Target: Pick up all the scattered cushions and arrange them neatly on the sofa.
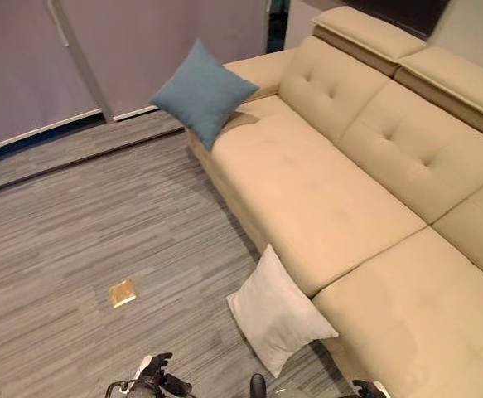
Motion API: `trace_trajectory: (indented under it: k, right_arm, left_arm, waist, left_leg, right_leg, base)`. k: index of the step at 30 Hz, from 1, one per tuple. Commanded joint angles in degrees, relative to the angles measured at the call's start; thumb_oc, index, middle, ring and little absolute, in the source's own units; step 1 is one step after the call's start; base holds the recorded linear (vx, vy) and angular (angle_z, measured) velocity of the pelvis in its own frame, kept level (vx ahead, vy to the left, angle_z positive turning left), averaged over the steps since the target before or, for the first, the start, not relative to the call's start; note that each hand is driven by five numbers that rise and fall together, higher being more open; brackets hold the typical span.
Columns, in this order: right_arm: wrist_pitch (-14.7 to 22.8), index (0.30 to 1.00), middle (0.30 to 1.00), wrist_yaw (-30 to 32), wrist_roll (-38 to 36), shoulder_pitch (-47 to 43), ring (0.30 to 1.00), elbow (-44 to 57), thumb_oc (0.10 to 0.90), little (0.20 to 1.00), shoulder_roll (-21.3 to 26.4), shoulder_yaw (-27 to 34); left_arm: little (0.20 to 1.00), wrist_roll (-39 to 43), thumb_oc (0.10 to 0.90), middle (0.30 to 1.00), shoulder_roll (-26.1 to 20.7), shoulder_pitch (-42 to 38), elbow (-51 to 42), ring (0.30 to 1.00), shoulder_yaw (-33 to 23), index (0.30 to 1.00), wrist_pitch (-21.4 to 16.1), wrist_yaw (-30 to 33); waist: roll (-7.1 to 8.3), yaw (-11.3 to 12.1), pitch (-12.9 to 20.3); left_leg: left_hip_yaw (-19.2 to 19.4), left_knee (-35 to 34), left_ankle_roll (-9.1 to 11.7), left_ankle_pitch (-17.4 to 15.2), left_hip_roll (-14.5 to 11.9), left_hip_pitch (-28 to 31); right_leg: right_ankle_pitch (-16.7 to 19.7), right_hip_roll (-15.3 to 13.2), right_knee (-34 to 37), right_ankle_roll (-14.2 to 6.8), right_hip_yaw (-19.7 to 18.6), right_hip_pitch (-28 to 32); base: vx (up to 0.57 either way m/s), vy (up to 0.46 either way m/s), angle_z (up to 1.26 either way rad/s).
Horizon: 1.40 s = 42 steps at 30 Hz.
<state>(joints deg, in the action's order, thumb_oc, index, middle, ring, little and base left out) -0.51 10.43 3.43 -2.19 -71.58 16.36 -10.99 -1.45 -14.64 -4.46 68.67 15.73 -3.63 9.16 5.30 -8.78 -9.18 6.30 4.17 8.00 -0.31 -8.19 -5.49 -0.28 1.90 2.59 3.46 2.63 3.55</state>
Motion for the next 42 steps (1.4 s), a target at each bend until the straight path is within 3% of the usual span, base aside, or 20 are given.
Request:
trace_trajectory:
  k: [1,5,6,7,12,15,17,19,21,23,28,29,30,32,34,35,37,38,41,42]
  right_arm:
    - [0.7,0.9,0.9,1.8,-0.5,0.4,0.9,0.3,0.8,0.9,1.5,-0.5]
    - [0.3,0.9,0.9,1.2,0.1,0.7,0.9,0.1,0.8,0.9,0.9,-0.5]
    - [0.3,0.9,0.9,1.1,0.2,0.5,0.9,0.0,0.8,0.9,0.7,-0.6]
    - [0.2,0.9,0.9,1.0,0.5,-0.2,0.9,0.3,0.8,0.9,0.3,-1.1]
    - [0.6,0.9,0.9,1.0,-0.4,-0.3,0.9,2.4,0.8,0.9,-0.3,-1.2]
    - [0.8,0.9,0.9,0.9,-0.4,-0.4,0.9,2.4,0.8,0.9,0.2,-1.1]
    - [0.9,0.9,0.9,1.1,0.0,-0.7,0.9,2.2,0.8,0.9,0.3,-1.3]
    - [1.2,0.9,0.9,1.3,1.0,-1.1,0.9,1.6,0.8,0.9,0.4,-1.9]
    - [1.1,0.9,0.9,1.4,1.7,-1.1,0.9,1.3,0.8,0.9,0.6,-2.4]
    - [1.0,0.9,0.9,1.3,1.7,-0.7,0.9,1.1,0.8,0.9,0.6,-2.5]
    - [0.8,0.9,0.9,1.5,1.5,-0.5,0.9,0.8,0.8,0.9,1.8,-1.9]
    - [0.9,0.9,0.9,1.6,1.1,-0.5,0.9,0.6,0.8,0.9,2.0,-1.8]
    - [0.9,0.9,0.9,1.6,1.1,-0.5,0.9,0.6,0.8,0.9,2.0,-1.8]
    - [1.2,0.9,0.9,1.9,1.1,-0.8,0.9,0.7,0.8,0.9,2.4,-2.3]
    - [1.1,0.9,0.9,1.9,1.2,-0.9,0.9,0.5,0.8,0.9,2.4,-2.4]
    - [1.1,0.9,0.9,1.9,1.4,-1.0,0.9,0.5,0.8,0.9,2.6,-2.7]
    - [1.1,0.9,0.9,1.9,1.7,-1.2,0.9,0.6,0.8,0.9,2.7,-3.0]
    - [0.9,0.9,0.9,1.5,2.2,-1.2,0.9,0.6,0.8,0.9,2.8,-2.8]
    - [0.6,0.9,0.9,1.5,2.5,-2.6,0.9,1.3,0.8,0.9,2.3,-3.4]
    - [0.7,0.9,0.9,1.6,2.2,-3.4,0.9,2.5,0.8,0.9,1.5,-3.9]
  left_arm:
    - [0.9,0.2,0.8,0.9,-3.0,-0.7,-1.1,0.9,0.2,0.9,-1.6,0.4]
    - [0.9,-1.2,0.8,0.9,-3.1,-0.4,-0.2,0.9,0.4,0.9,-1.4,0.2]
    - [0.9,-1.3,0.8,0.9,-3.2,-0.3,-0.1,0.9,0.3,0.9,-1.4,0.3]
    - [0.9,-1.4,0.8,0.9,-4.1,-0.4,-0.5,0.9,0.0,0.9,-1.3,0.4]
    - [0.9,-2.0,0.8,0.9,-5.5,-0.5,-0.6,0.9,0.1,0.9,-1.4,0.4]
    - [0.9,-1.7,0.8,0.9,-5.7,-0.6,-0.7,0.9,-0.4,0.9,-1.5,0.1]
    - [0.9,-1.5,0.8,0.9,-5.5,-0.4,-0.8,0.9,-0.7,0.9,-1.6,0.1]
    - [0.9,-0.9,0.8,0.9,-5.2,0.3,-0.8,0.9,-1.7,0.9,-1.6,0.3]
    - [0.9,-1.1,0.8,0.9,-5.0,1.0,-0.6,0.9,-2.3,0.9,-1.7,0.2]
    - [0.9,-1.8,0.8,0.9,-4.7,1.3,-0.6,0.9,-2.2,0.9,-1.7,-0.1]
    - [0.9,-2.2,0.8,0.9,-3.8,0.4,-1.5,0.9,-1.0,0.9,-1.6,-0.7]
    - [0.9,-1.3,0.8,0.9,-3.3,0.1,-1.9,0.9,-0.7,0.9,-1.9,-0.7]
    - [0.9,-1.3,0.8,0.9,-3.4,0.1,-1.9,0.9,-0.7,0.9,-1.9,-0.7]
    - [0.9,-0.1,0.8,0.9,-2.6,-0.2,-2.4,0.9,0.0,0.9,-2.2,-0.7]
    - [0.9,0.2,0.8,0.9,-2.4,-0.3,-2.1,0.9,0.0,0.9,-2.2,-0.7]
    - [0.9,0.4,0.8,0.9,-2.2,-0.4,-1.7,0.9,0.3,0.9,-2.3,-0.5]
    - [0.9,0.5,0.8,0.9,-2.0,-0.5,-1.6,0.9,0.6,0.9,-2.4,-0.4]
    - [0.9,0.4,0.8,0.9,-1.4,-0.3,-1.0,0.9,0.5,0.9,-2.1,-0.8]
    - [0.9,-0.2,0.8,0.9,-1.8,-0.5,-0.3,0.9,0.5,0.9,-2.2,-0.7]
    - [0.9,-0.9,0.8,0.9,-2.8,-0.9,-0.2,0.9,0.1,0.9,-2.1,-0.4]
  waist:
    - [0.87,0.9,0.1]
    - [0.21,0.3,0.8]
    - [0.07,0.4,0.8]
    - [-0.22,0.4,0.2]
    - [-1.42,-0.5,-1.0]
    - [-1.7,-0.7,0.0]
    - [-1.6,0.0,0.4]
    - [-1.06,2.1,1.0]
    - [-0.67,2.6,1.6]
    - [-0.22,2.3,1.8]
    - [0.23,1.6,1.2]
    - [0.38,2.0,0.9]
    - [0.43,1.9,1.0]
    - [1.11,2.6,1.6]
    - [1.11,3.0,1.7]
    - [0.86,3.7,1.6]
    - [0.62,3.8,1.3]
    - [-0.79,3.6,1.8]
    - [-1.17,3.5,1.1]
    - [-1.02,3.9,0.6]
  left_leg:
    - [-6.5,1.4,-2.2,0.0,2.1,-3.1]
    - [-4.6,0.9,-3.4,-0.6,3.1,-1.1]
    - [-3.7,0.2,-4.0,-0.9,3.6,-0.4]
    - [-1.0,-2.0,-5.2,-0.9,4.2,2.1]
    - [0.9,-4.9,-6.3,-0.5,4.6,5.1]
    - [2.4,-5.9,-6.9,-1.3,6.2,6.6]
    - [3.9,-5.6,-6.8,-1.9,6.3,6.8]
    - [6.9,-5.5,-6.5,-2.3,5.8,7.1]
    - [8.9,-5.6,-6.2,-2.5,5.8,7.9]
    - [9.1,-4.1,-6.2,-3.2,5.7,7.8]
    - [9.8,3.9,-5.3,-5.4,4.9,6.7]
    - [7.1,6.3,-4.1,-3.9,4.6,5.4]
    - [7.1,6.1,-4.1,-3.7,4.7,5.2]
    - [1.3,3.4,-3.5,-4.0,4.6,3.7]
    - [-0.5,2.5,-3.3,-3.6,4.2,3.3]
    - [-5.1,1.0,-2.9,-2.4,3.7,2.2]
    - [-6.7,0.7,-2.6,-1.8,3.5,1.7]
    - [-6.9,-3.0,-3.1,-2.0,3.0,3.8]
    - [-5.2,-3.4,-3.9,-1.9,4.0,4.4]
    - [-1.9,-4.8,-4.9,-2.2,5.3,5.3]
  right_leg:
    - [-7.1,-4.1,-8.8,-8.3,-4.4,-2.4]
    - [-6.8,-5.5,-11.8,-9.5,-6.0,-3.0]
    - [-5.5,-6.2,-14.0,-10.3,-6.5,-4.0]
    - [0.0,-8.1,-20.2,-12.4,-6.4,-7.7]
    - [1.8,-8.2,-25.0,-12.5,-6.7,-12.0]
    - [-1.1,-6.5,-18.4,-11.3,-2.9,-11.1]
    - [-2.2,-6.6,-14.7,-10.8,2.1,-10.2]
    - [-3.0,-8.1,-11.2,-10.4,10.5,-7.7]
    - [-3.6,-7.4,-8.4,-10.5,12.7,-5.6]
    - [-3.8,-5.9,-7.8,-10.2,9.5,-5.4]
    - [-3.9,-5.3,-5.5,-9.0,8.1,-3.3]
    - [-3.5,-5.0,-4.4,-8.6,7.0,-2.6]
    - [-3.4,-5.0,-4.4,-8.6,7.0,-2.8]
    - [-1.7,-5.6,-1.5,-9.6,3.6,-2.3]
    - [-1.4,-5.7,-1.2,-9.9,2.5,-2.4]
    - [-1.3,-5.6,-1.0,-10.1,0.2,-2.5]
    - [-1.4,-5.7,-1.1,-10.2,-0.6,-2.4]
    - [-1.7,-5.9,-0.9,-10.7,-1.7,-2.4]
    - [-0.2,-7.3,-3.1,-12.0,-4.1,-5.3]
    - [1.4,-8.9,-4.3,-14.0,-5.4,-8.2]
  base:
    - [0.2,0.231,-0.84]
    - [0.18,0.25,-0.71]
    - [0.18,0.371,-0.66]
    - [0.13,0.282,-0.73]
    - [0.05,0.201,-0.5]
    - [0.08,0.142,-0.1]
    - [0.02,0.026,-0.42]
    - [-0.02,-0.029,-0.98]
    - [0.02,-0.096,-1.39]
    - [0.04,-0.085,-0.46]
    - [-0.02,-0.044,-0.14]
    - [-0.03,0.018,-0.18]
    - [-0.05,0.08,-0.24]
    - [0.01,0.131,-0.55]
    - [0.06,0.13,-0.55]
    - [0.07,0.141,-0.66]
    - [0.08,0.198,-0.96]
    - [0.11,0.338,-0.67]
    - [0.01,0.391,-0.86]
    - [-0.04,0.353,-1.31]
